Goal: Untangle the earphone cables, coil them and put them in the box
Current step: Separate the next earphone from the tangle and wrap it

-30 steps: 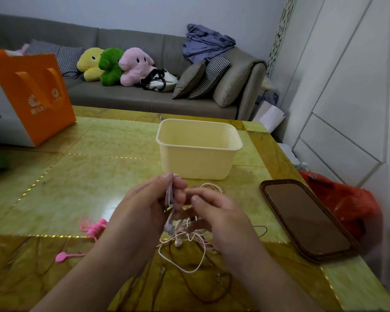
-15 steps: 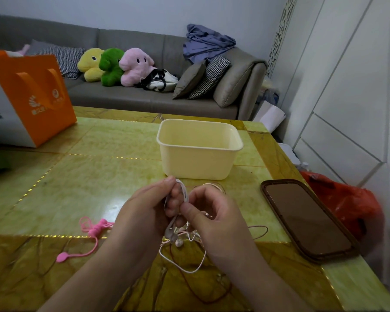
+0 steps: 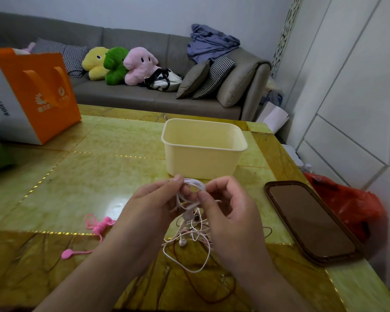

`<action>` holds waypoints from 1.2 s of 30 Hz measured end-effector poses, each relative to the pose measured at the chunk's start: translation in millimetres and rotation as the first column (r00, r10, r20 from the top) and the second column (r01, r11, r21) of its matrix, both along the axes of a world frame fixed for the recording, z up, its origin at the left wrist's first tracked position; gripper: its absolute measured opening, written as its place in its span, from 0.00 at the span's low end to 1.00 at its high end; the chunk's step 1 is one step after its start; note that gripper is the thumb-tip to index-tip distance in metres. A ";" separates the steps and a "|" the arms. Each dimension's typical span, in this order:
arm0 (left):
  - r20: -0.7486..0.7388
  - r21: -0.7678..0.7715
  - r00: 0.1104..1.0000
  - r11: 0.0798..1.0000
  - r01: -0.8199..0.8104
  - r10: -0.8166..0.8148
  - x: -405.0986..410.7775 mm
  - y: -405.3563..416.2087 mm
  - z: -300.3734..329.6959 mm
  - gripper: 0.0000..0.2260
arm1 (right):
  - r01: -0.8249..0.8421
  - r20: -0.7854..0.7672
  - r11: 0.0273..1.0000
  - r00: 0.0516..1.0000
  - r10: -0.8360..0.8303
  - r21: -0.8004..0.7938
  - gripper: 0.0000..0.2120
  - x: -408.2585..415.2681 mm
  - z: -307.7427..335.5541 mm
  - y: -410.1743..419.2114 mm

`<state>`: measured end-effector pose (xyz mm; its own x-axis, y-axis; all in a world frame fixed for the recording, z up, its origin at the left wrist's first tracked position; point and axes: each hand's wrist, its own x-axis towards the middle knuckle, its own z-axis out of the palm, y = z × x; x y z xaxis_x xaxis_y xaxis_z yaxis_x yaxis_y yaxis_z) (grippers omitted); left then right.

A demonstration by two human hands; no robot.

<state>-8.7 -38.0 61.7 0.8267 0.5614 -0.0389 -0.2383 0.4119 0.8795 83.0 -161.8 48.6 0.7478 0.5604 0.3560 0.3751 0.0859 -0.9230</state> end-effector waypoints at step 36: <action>-0.298 0.626 0.952 0.768 0.138 0.071 -25.7 33.4 3.3 0.05 | -0.112 -0.001 0.990 0.994 0.112 -0.090 0.10 -7.1 -6.6 8.6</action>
